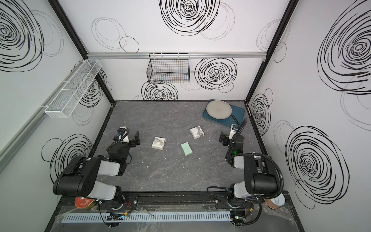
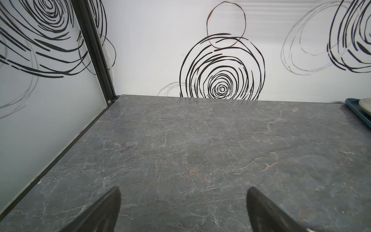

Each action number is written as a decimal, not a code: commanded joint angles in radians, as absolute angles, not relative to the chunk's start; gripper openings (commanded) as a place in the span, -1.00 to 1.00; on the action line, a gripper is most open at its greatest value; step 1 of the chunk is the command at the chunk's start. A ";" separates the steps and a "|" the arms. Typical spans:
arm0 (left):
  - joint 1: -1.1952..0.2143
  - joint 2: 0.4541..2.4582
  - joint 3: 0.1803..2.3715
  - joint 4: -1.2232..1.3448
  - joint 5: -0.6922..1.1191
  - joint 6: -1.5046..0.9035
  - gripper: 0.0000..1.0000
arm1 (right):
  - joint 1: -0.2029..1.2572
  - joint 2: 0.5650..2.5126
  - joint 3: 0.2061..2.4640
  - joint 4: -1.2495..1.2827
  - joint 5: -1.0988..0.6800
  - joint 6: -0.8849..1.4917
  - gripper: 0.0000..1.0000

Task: Take the rings out of the lift-off lid box
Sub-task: Pick up the jewelry box from the center of the board.

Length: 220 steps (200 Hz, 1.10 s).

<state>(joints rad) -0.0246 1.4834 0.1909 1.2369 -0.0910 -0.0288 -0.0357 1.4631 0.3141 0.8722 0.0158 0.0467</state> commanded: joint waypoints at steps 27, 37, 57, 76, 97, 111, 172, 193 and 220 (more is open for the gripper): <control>-0.030 1.491 0.208 1.307 -0.097 -0.012 0.99 | -0.033 1.470 0.332 0.902 0.019 0.057 1.00; -0.030 1.493 0.209 1.305 -0.097 -0.012 0.99 | -0.034 1.471 0.331 0.902 0.019 0.057 1.00; -0.029 1.491 0.209 1.303 -0.096 -0.012 0.99 | -0.041 1.477 0.339 0.892 0.001 0.060 1.00; -0.029 1.492 0.211 1.303 -0.095 -0.012 0.99 | -0.044 1.474 0.336 0.897 -0.003 0.060 1.00; -0.029 1.493 0.214 1.295 -0.098 -0.011 0.99 | -0.044 1.474 0.336 0.896 -0.003 0.060 1.00; -0.029 1.492 0.214 1.296 -0.098 -0.011 0.99 | -0.045 1.476 0.338 0.895 -0.002 0.059 1.00; -0.034 1.491 0.213 1.296 -0.102 -0.009 0.99 | -0.044 1.474 0.337 0.896 -0.001 0.059 1.00; -0.045 1.491 0.213 1.294 -0.131 -0.003 0.99 | -0.043 1.474 0.336 0.896 0.000 0.059 1.00; -0.053 1.486 0.219 1.281 -0.170 -0.004 0.99 | -0.043 1.473 0.334 0.898 0.000 0.060 1.00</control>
<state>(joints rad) -0.0437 1.4834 0.1947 1.2324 -0.1253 -0.0246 -0.0418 1.4635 0.3161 0.8722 0.0006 0.0479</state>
